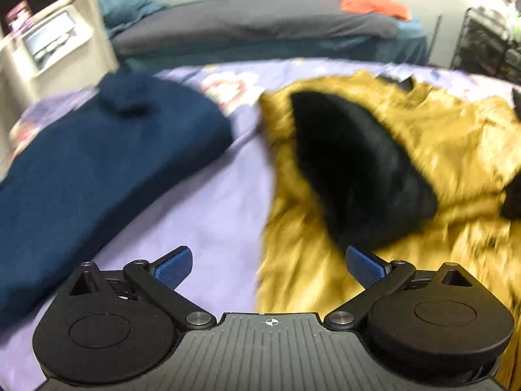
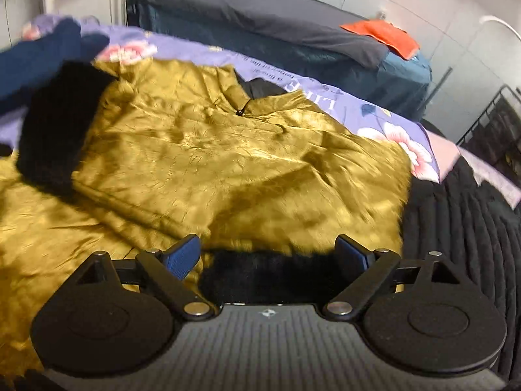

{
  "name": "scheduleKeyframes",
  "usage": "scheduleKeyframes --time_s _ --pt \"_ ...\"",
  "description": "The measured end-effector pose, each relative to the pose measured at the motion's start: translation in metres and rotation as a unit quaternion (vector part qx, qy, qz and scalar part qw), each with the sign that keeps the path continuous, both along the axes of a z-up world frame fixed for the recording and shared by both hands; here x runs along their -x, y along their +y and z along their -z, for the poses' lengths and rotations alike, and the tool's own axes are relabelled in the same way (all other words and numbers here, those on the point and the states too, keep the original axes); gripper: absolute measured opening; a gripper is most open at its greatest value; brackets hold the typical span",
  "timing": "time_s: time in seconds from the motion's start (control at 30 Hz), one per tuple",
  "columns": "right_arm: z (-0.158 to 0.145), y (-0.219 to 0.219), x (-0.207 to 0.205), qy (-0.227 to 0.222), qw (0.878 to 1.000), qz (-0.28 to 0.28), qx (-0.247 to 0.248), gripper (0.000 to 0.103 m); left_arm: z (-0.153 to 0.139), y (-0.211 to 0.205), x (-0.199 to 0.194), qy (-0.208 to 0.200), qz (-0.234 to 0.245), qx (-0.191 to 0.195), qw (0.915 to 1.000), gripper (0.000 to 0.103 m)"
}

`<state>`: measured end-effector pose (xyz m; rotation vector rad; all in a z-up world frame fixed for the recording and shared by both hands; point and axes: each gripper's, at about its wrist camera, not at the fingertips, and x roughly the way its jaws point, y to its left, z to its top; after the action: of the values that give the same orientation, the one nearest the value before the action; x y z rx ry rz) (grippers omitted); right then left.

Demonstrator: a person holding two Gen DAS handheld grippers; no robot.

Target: Fold large clothes

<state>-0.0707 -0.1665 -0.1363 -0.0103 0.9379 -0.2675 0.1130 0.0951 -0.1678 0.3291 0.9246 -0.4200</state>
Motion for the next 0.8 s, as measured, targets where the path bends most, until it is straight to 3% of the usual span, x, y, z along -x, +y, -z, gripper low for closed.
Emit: scheduleKeyframes --time_s 0.1,0.2,0.33,0.43,0.5,0.67,0.8 --pt "-0.007 -0.02 0.038 -0.003 0.999 0.027 -0.046 0.096 -0.004 0.029 0.015 0.033 -0.032 0.005 0.9989 0.103" --pt "-0.003 -0.042 0.082 0.012 0.992 0.074 -0.097 0.096 -0.006 0.058 0.032 0.058 -0.063 0.04 0.9955 0.103" --pt "0.007 -0.074 0.135 0.022 0.974 0.147 -0.169 0.082 -0.003 0.082 0.055 0.089 -0.076 0.083 0.9896 0.103" --pt "0.014 -0.089 0.167 0.016 0.959 0.181 -0.218 0.078 0.008 0.085 0.065 0.106 -0.066 0.077 0.9892 0.103" --pt "0.019 -0.091 0.179 0.023 0.952 0.185 -0.242 0.078 0.018 0.084 0.07 0.124 -0.053 0.071 0.9883 0.103" --pt "0.042 -0.081 0.191 0.063 0.951 0.168 -0.251 0.076 0.041 0.077 0.08 0.17 -0.025 0.08 0.9818 0.103" --pt "0.068 -0.069 0.199 0.089 0.936 0.167 -0.297 0.067 0.051 0.067 0.084 0.187 -0.019 0.087 0.9783 0.103"
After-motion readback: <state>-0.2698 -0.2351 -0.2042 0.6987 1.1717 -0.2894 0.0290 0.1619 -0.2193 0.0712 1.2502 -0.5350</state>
